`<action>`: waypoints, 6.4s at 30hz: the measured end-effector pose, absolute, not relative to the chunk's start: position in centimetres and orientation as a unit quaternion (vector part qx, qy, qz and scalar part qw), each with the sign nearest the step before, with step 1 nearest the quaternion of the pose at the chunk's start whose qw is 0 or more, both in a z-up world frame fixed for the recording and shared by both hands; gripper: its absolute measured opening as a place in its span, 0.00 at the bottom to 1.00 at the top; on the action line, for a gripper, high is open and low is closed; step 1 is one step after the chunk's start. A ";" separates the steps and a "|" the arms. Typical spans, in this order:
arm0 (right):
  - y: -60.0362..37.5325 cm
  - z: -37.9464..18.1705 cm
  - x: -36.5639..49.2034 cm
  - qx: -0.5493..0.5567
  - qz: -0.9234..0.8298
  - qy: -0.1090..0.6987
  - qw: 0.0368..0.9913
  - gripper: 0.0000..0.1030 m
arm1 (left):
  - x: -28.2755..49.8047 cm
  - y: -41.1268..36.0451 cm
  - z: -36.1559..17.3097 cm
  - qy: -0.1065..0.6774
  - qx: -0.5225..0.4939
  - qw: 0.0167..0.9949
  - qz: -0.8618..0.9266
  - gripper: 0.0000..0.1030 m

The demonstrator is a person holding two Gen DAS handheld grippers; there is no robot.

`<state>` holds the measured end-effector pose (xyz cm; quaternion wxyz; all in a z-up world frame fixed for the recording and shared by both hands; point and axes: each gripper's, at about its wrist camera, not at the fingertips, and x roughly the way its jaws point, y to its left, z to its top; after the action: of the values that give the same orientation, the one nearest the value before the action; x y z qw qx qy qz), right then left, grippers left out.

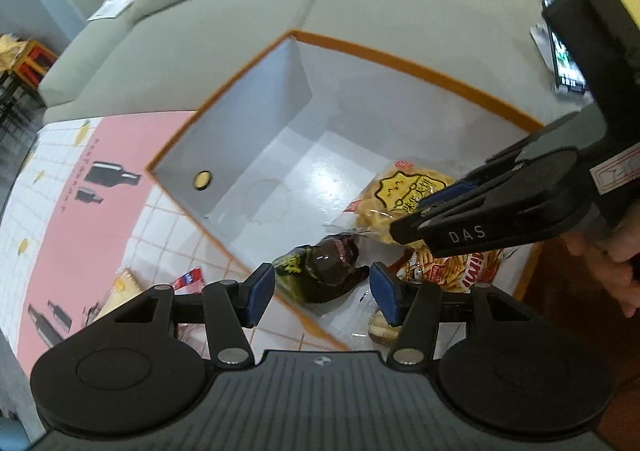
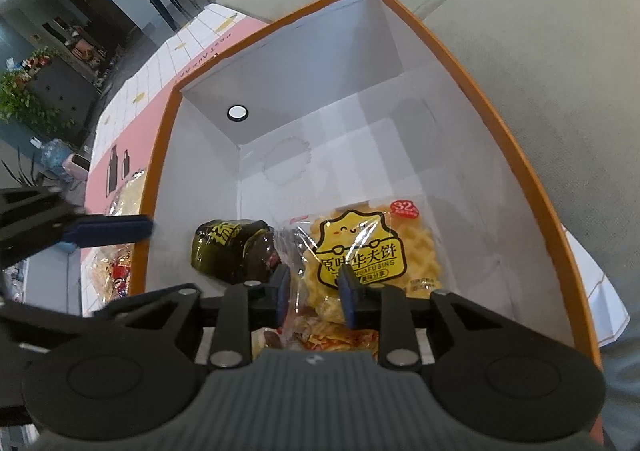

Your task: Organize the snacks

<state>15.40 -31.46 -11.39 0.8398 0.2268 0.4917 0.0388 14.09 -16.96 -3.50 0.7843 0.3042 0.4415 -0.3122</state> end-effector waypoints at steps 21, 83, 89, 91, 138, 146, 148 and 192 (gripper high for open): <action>-20.1 -2.6 6.1 0.124 0.080 0.311 0.939 0.37 | 6.8 -3.7 1.7 0.378 0.139 0.901 -0.159 0.63; -8.8 -16.2 15.8 -0.102 0.119 0.472 0.867 0.46 | 15.2 2.4 -12.0 0.466 0.093 0.869 -0.139 0.71; -8.7 -16.4 15.8 -0.095 0.122 0.472 0.868 0.47 | 15.7 1.5 -12.8 0.466 0.084 0.867 -0.152 0.76; -8.7 -16.5 15.6 -0.096 0.123 0.470 0.869 0.47 | 15.6 1.2 -12.8 0.466 0.086 0.866 -0.158 0.75; -9.6 -13.5 7.3 -0.065 0.189 0.490 0.849 0.43 | 4.1 4.5 -8.0 0.518 0.050 0.842 -0.145 0.48; -11.1 -13.3 6.0 -0.024 0.180 0.503 0.845 0.43 | 2.5 5.0 -9.5 0.566 0.003 0.808 -0.164 0.50; -11.6 -13.7 5.7 -0.016 0.177 0.509 0.842 0.43 | 2.7 5.6 -10.2 0.584 -0.016 0.797 -0.152 0.52; -11.1 -15.6 6.1 0.009 0.176 0.513 0.840 0.44 | 4.2 5.2 -11.2 0.546 -0.116 0.826 -0.081 0.34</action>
<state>6.12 -11.14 -15.62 0.8400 0.0088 0.5131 0.1761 4.25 5.20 -11.23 0.8258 -0.1164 0.5459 -0.0809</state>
